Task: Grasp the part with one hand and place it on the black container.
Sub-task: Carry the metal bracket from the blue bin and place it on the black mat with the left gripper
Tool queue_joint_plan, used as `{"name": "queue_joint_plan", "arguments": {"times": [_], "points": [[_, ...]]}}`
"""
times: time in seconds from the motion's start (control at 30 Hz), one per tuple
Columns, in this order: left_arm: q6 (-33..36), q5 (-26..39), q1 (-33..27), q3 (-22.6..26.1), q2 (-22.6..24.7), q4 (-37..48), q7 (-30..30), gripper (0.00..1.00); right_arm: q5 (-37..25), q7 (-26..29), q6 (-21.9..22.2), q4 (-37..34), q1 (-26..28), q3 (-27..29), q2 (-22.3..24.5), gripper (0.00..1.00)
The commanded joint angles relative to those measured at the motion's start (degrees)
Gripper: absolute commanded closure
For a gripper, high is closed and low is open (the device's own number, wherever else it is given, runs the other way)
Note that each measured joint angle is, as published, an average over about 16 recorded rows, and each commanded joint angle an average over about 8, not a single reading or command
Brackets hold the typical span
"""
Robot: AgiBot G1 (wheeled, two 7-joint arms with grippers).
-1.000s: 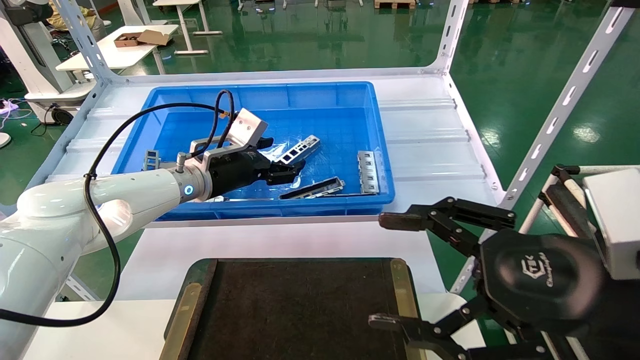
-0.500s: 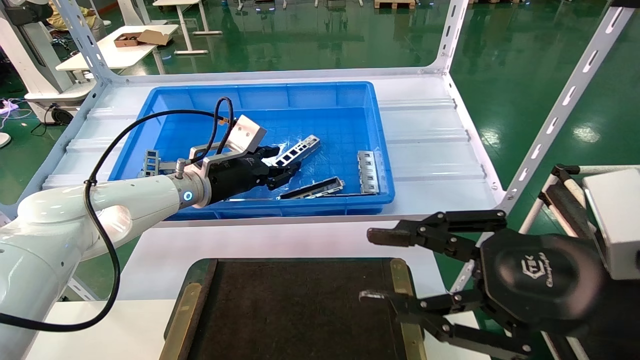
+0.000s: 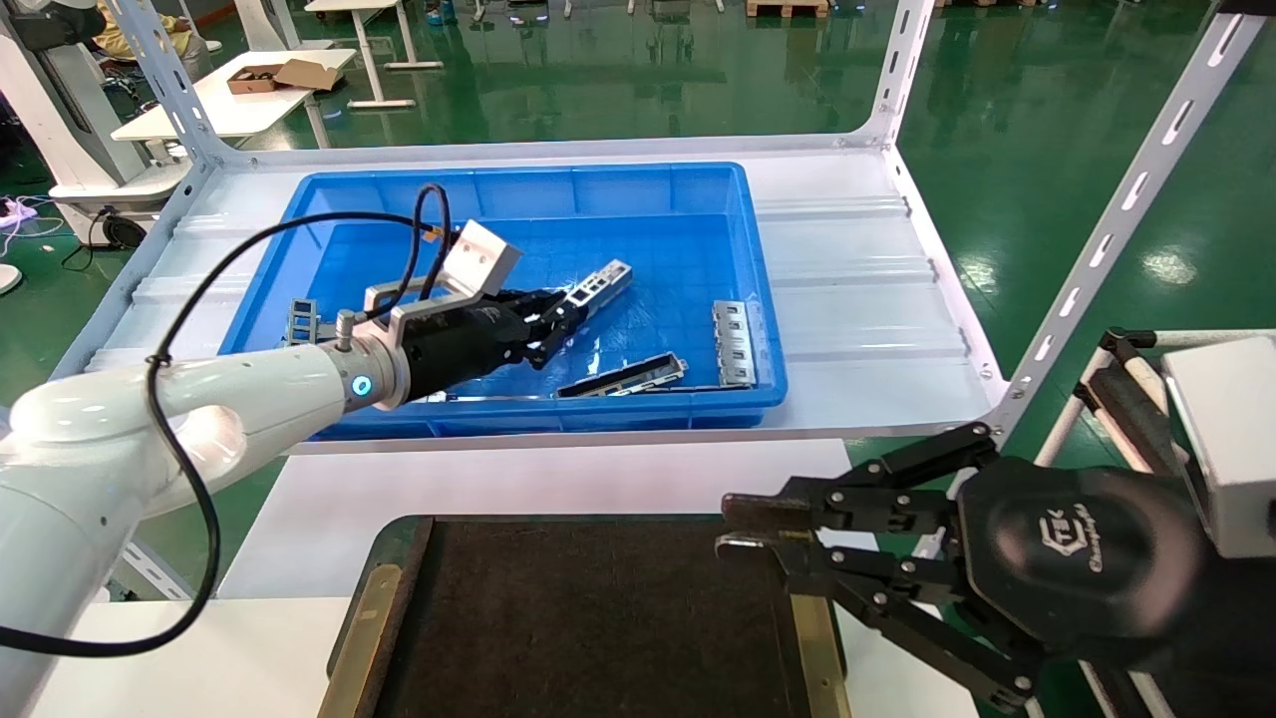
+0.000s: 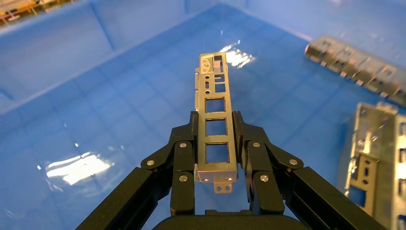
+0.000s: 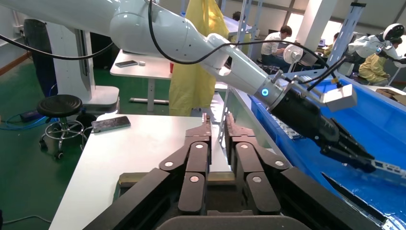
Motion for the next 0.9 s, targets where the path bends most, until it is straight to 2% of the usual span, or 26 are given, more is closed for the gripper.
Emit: {"name": "queue_joint_plan", "arguments": {"times": [0.03, 0.2, 0.57, 0.9], "points": [[0.62, -0.25, -0.24, -0.15, -0.33, 0.06, 0.11, 1.00, 0.00, 0.00, 0.00, 0.00, 0.00, 0.00, 0.00, 1.00], [6.69, -0.51, -1.53, -0.26, -2.58, -0.45, 0.75, 1.00, 0.01, 0.00, 0.00, 0.00, 0.00, -0.01, 0.00, 1.00], [26.15, -1.16, -3.88, -0.30, -8.68, -3.51, 0.78, 1.00, 0.02, -0.01, 0.01, 0.00, 0.01, -0.03, 0.01, 1.00], [40.15, -3.22, -0.08, -0.79, -11.80, -9.17, -3.34, 1.00, 0.03, -0.02, 0.02, 0.00, 0.01, -0.04, 0.02, 1.00]]}}
